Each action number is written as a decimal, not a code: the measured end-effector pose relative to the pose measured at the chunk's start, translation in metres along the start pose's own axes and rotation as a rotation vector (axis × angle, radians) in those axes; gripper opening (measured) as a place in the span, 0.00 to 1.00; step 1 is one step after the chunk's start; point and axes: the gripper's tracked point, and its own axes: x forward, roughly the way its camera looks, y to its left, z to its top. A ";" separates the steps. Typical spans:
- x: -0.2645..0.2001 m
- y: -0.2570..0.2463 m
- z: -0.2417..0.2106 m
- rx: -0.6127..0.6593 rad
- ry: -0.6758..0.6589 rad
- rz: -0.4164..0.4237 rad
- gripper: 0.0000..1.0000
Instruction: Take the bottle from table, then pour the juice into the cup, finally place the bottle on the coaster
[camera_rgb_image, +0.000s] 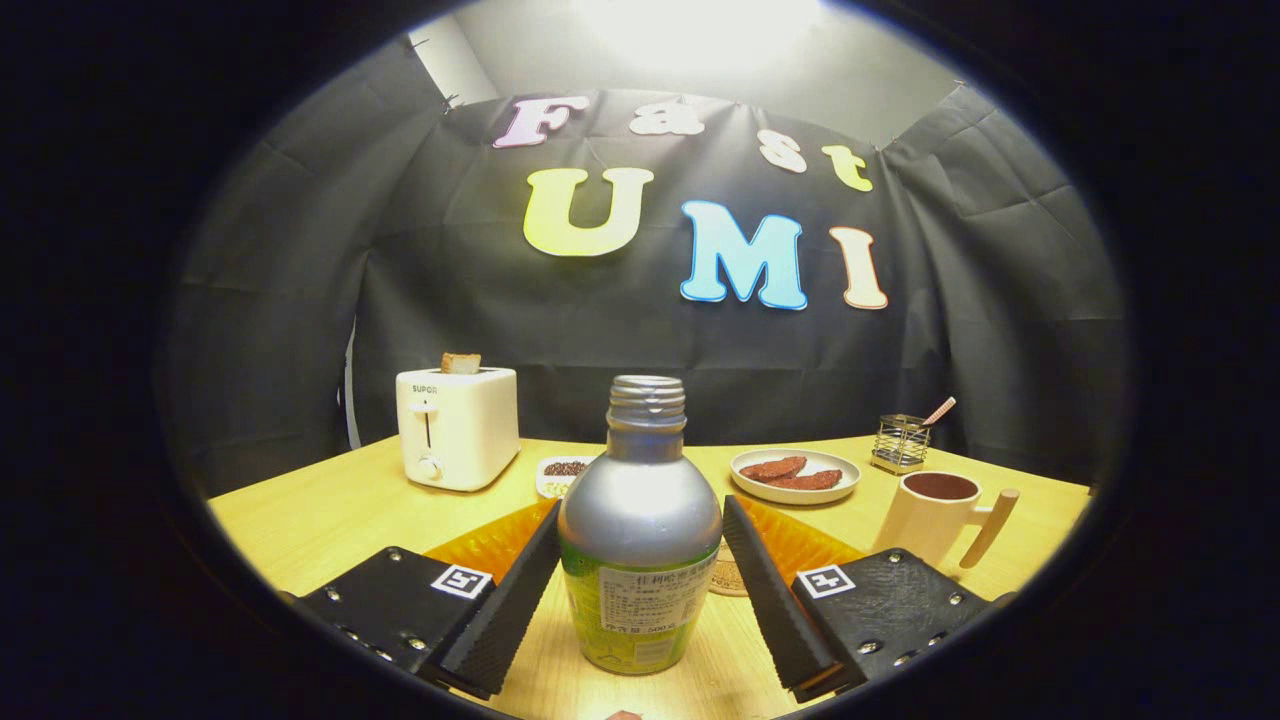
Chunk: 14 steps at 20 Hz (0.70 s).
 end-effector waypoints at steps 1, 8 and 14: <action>0.000 0.003 -0.003 -0.004 0.013 0.009 0.95; -0.004 -0.008 0.026 0.062 -0.031 0.031 0.79; 0.004 -0.043 0.054 0.286 -0.078 0.021 0.79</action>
